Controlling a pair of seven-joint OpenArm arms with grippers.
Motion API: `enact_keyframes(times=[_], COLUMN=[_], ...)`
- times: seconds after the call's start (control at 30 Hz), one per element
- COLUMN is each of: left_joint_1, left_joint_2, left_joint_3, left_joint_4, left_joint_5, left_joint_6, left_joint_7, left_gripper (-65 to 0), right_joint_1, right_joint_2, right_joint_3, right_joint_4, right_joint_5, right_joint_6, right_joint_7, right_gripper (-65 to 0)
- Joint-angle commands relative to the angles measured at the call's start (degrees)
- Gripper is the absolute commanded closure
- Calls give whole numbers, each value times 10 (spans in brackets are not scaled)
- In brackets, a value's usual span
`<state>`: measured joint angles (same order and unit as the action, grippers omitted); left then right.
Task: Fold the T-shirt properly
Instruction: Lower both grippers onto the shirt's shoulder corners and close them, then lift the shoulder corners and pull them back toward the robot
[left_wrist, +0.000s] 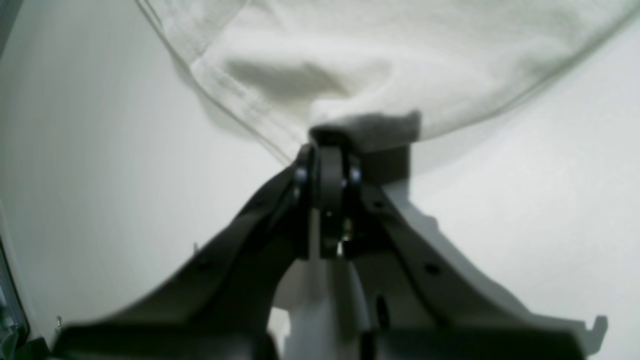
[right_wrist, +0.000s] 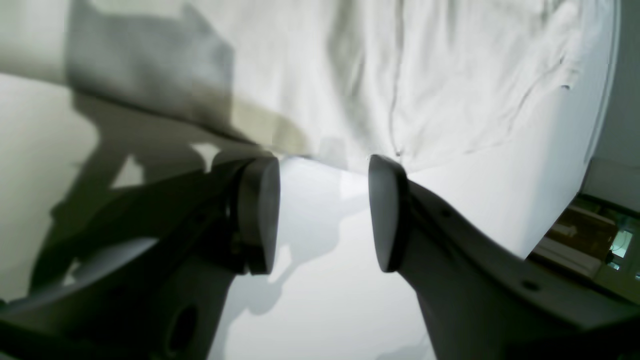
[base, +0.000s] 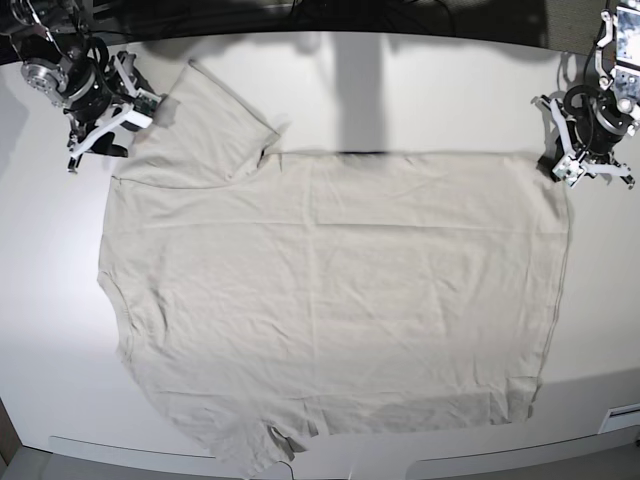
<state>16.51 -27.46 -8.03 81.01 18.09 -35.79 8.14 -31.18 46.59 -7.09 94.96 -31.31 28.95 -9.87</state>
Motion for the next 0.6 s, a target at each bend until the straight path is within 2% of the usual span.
enact_keyframes(times=[0.0, 0.17, 0.47, 0.57], left_joint_1=[3, 3, 3, 4], left_joint_2=[-7, -7, -6, -6], left_joint_3=[-1, -1, -1, -1], left_joint_4=[1, 1, 1, 1], left_joint_5=[9, 9, 9, 9], left_joint_6=[-7, -7, -6, 9], left_joint_7=[26, 26, 37, 43], left_gripper=[0, 0, 0, 0], right_joint_1=[1, 4, 64, 87], right_joint_2=[9, 9, 8, 3], right_joint_3=[3, -2, -92, -122], right_joint_4=[2, 2, 0, -8], right_joint_5=[2, 2, 2, 2], right_joint_6=[7, 7, 8, 8], right_joint_7=[6, 35, 13, 3], right_gripper=[-293, -293, -293, -293])
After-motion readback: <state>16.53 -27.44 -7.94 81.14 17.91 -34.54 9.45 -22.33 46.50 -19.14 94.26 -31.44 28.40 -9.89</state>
